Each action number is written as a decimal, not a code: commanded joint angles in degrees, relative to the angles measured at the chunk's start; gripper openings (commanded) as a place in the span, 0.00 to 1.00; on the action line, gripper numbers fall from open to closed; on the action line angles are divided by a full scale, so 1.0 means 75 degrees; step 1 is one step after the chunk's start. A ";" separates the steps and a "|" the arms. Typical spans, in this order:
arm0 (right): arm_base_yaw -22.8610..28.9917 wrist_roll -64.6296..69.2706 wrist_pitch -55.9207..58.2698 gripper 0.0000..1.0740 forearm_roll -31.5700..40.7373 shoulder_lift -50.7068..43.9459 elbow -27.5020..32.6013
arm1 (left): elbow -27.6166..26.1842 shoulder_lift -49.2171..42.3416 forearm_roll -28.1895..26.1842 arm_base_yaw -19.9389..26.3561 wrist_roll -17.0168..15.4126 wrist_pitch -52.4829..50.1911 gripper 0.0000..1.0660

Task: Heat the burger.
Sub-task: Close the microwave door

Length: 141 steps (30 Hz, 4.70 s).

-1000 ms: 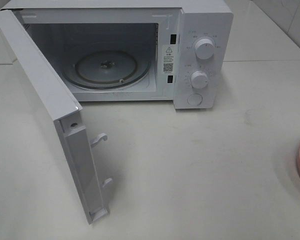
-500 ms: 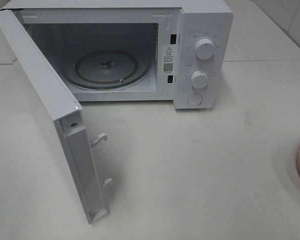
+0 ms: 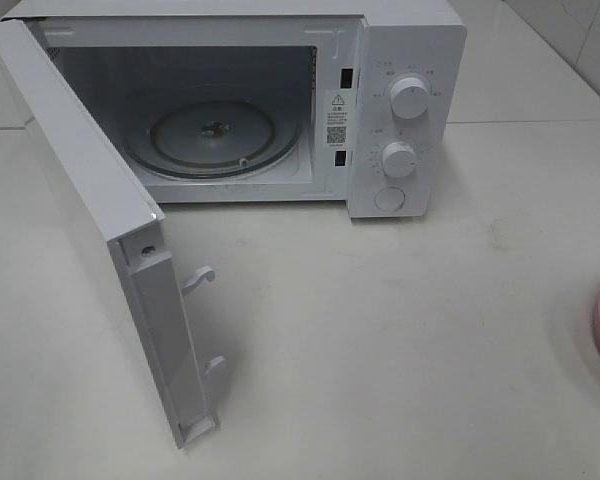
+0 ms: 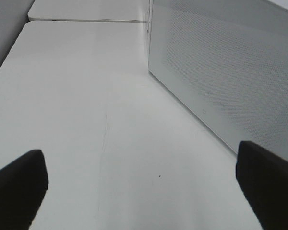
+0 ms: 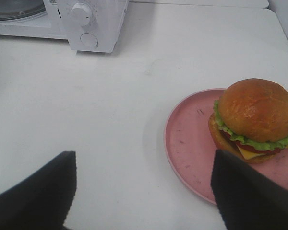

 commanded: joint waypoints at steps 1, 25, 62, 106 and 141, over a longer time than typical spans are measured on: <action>-0.0023 -0.0084 -0.0061 0.71 0.0023 -0.0191 0.0008 | 0.0023 -0.0153 -0.0084 -0.0023 -0.0031 -0.0038 0.94; -0.0023 -0.0084 -0.0061 0.71 0.0023 -0.0191 0.0008 | -0.0069 0.0183 -0.0283 -0.0023 -0.0053 -0.0153 0.93; -0.0023 -0.0084 -0.0061 0.71 0.0023 -0.0191 0.0008 | 0.1581 0.6303 -0.0756 -0.0023 0.0458 -0.8984 0.00; -0.0023 -0.0084 -0.0061 0.71 0.0023 -0.0191 0.0008 | 0.1176 1.2086 0.2880 -0.2070 -0.1772 -1.5867 0.00; -0.0023 -0.0084 -0.0061 0.71 0.0015 -0.0191 0.0008 | -0.2032 1.4141 -0.1108 -0.4798 -0.0565 -1.3881 0.00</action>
